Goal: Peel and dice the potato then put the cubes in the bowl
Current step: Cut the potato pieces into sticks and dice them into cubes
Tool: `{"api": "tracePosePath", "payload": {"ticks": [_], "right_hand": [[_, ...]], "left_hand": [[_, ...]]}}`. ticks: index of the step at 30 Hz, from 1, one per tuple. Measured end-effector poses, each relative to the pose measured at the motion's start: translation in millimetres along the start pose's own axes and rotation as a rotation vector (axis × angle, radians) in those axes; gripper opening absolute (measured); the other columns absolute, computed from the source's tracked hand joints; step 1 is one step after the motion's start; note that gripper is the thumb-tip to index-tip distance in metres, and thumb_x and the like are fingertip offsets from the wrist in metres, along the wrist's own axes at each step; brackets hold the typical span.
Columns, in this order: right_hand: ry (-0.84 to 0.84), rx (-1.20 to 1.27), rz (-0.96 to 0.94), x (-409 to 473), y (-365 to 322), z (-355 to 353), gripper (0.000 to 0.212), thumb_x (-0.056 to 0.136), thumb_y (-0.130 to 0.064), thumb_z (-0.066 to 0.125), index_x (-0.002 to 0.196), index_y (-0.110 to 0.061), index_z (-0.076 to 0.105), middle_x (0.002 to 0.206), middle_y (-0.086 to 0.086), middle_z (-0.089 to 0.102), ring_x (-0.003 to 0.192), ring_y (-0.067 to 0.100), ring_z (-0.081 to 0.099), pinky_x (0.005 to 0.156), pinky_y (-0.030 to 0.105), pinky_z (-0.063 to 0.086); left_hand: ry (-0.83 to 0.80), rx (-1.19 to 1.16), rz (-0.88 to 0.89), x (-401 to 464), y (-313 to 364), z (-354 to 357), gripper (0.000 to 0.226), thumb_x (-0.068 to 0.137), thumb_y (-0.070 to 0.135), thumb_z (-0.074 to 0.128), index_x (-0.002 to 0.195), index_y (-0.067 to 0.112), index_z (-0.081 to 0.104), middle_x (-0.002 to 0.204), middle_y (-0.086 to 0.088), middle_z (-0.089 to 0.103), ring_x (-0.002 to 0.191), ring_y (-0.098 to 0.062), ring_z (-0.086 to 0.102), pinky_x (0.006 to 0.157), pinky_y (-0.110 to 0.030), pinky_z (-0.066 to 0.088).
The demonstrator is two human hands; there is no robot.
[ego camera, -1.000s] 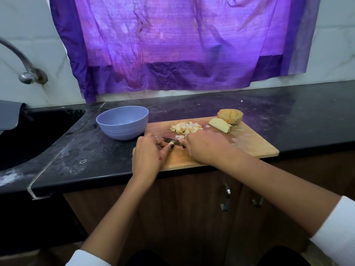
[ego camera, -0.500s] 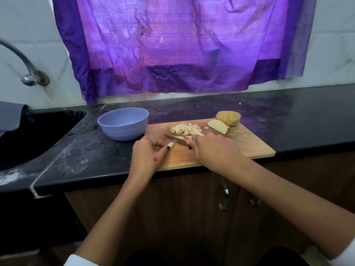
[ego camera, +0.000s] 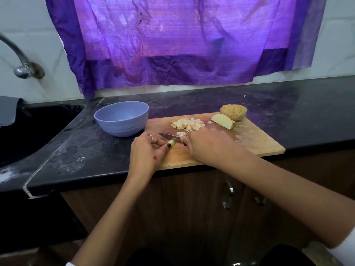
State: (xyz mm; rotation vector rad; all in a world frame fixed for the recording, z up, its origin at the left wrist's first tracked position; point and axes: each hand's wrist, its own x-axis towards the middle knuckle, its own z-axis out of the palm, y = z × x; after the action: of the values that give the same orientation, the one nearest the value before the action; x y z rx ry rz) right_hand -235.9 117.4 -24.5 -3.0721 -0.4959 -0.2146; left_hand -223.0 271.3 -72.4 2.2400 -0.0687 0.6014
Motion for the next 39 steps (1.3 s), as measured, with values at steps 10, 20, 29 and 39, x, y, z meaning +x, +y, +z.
{"api": "tracePosePath", "payload": {"ticks": [10, 20, 29, 39], "right_hand": [[-0.046, -0.002, 0.003, -13, 6, 0, 0.033, 0.104, -0.034, 0.031, 0.116, -0.020, 0.059, 0.087, 0.001, 0.049, 0.082, 0.019, 0.053, 0.069, 0.033, 0.045], [0.219, 0.087, 0.065, -32, 1, 13, 0.045, 0.103, -0.044, 0.026, 0.111, -0.018, 0.062, 0.093, 0.003, 0.059, 0.086, 0.023, 0.060, 0.068, 0.034, 0.043], [0.173, 0.107, 0.075, -25, -2, 20, 0.040, 0.103, -0.042, 0.027, 0.103, -0.018, 0.059, 0.067, -0.005, 0.040, 0.070, 0.017, 0.049, 0.060, 0.032, 0.036], [0.021, 0.000, 0.028, -3, -12, 7, 0.031, 0.102, -0.028, 0.039, 0.127, -0.021, 0.055, 0.074, 0.000, 0.034, 0.077, 0.019, 0.043, 0.068, 0.033, 0.036]], "left_hand": [[0.025, 0.030, -0.015, -3, 3, 0, 0.011, 0.080, 0.018, 0.076, 0.070, 0.019, 0.070, 0.082, 0.014, 0.056, 0.092, -0.012, 0.056, 0.078, -0.026, 0.041], [0.006, -0.021, -0.021, -5, 0, 0, 0.010, 0.079, 0.025, 0.077, 0.075, 0.017, 0.072, 0.087, 0.010, 0.061, 0.088, -0.010, 0.058, 0.076, -0.027, 0.043], [0.030, 0.013, 0.024, -3, -6, 2, 0.011, 0.082, 0.021, 0.075, 0.088, 0.012, 0.074, 0.086, 0.011, 0.060, 0.071, 0.001, 0.054, 0.061, -0.007, 0.035], [0.004, 0.012, 0.026, -3, -3, 2, 0.004, 0.082, 0.018, 0.074, 0.083, 0.014, 0.076, 0.089, 0.003, 0.070, 0.085, -0.010, 0.061, 0.079, -0.028, 0.047]]}}
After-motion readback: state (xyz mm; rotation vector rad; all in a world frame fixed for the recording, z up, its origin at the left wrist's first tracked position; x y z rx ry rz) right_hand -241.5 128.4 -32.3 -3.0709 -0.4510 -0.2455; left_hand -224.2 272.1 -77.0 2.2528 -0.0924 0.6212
